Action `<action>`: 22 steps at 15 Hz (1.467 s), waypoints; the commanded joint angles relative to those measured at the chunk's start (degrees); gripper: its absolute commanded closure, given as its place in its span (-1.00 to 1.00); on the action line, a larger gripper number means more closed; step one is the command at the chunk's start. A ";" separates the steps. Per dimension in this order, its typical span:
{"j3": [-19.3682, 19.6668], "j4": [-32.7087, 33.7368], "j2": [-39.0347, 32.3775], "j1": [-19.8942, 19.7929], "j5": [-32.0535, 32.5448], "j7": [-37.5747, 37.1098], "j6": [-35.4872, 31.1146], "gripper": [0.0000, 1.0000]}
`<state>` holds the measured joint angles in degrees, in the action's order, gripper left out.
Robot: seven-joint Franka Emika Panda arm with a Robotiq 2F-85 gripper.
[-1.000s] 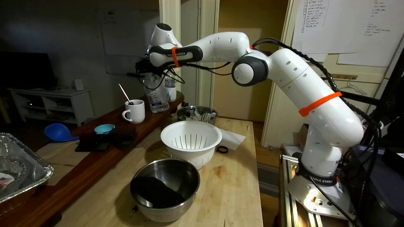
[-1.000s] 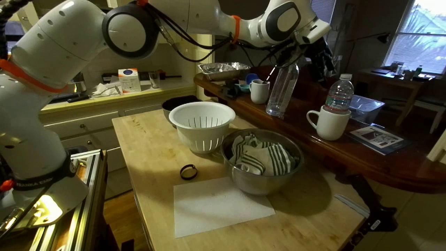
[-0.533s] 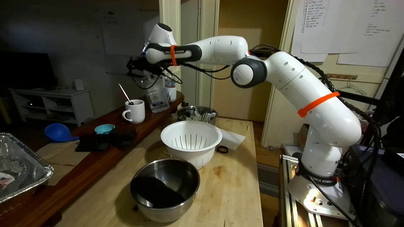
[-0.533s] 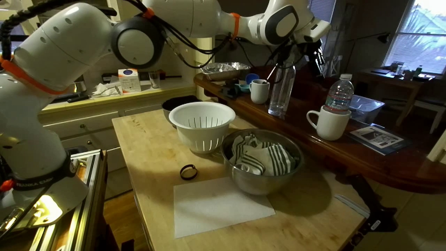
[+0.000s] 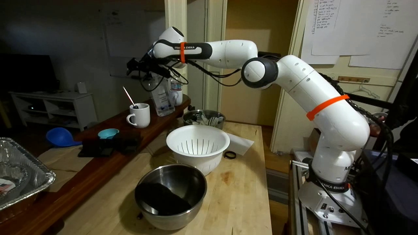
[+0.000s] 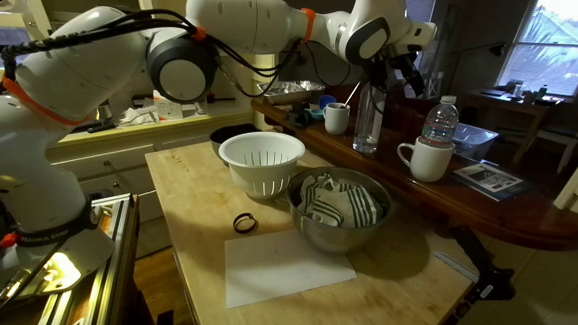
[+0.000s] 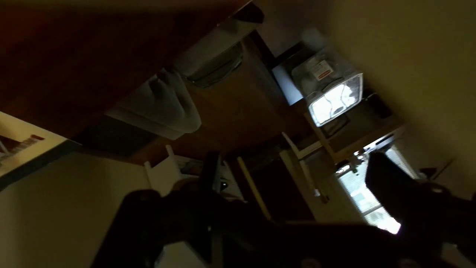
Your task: Move the soap bottle forward and put the jar inside the white bowl
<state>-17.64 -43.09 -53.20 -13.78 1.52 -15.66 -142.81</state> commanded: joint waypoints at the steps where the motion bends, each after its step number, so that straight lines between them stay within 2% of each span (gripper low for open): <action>1: -9.77 1.50 -2.76 -4.28 -3.62 15.27 -0.64 -1.00; 2: -5.04 0.00 -0.60 -2.29 -1.06 7.66 0.00 -1.00; 4: -8.06 0.01 -1.08 -3.87 -1.92 11.96 0.00 -1.00; 6: -8.67 0.01 -1.19 -4.29 -2.09 12.88 0.00 -1.00; 7: -9.30 0.27 -1.56 -4.21 -2.05 14.47 -2.10 -1.00; 9: -11.05 1.33 -2.52 -4.06 -1.38 21.33 -6.87 -1.00; 12: -12.30 1.74 -2.56 -4.22 -0.40 30.20 -9.14 -1.00; 14: -9.40 0.98 -1.18 -3.94 0.48 28.67 -7.85 -1.00; 16: -8.74 0.39 -0.18 -4.48 0.36 27.69 -6.77 -1.00; 22: -2.94 -1.40 4.53 -4.67 0.70 21.22 -5.25 -1.00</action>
<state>-22.95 -42.63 -52.17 -18.17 1.44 9.68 -151.08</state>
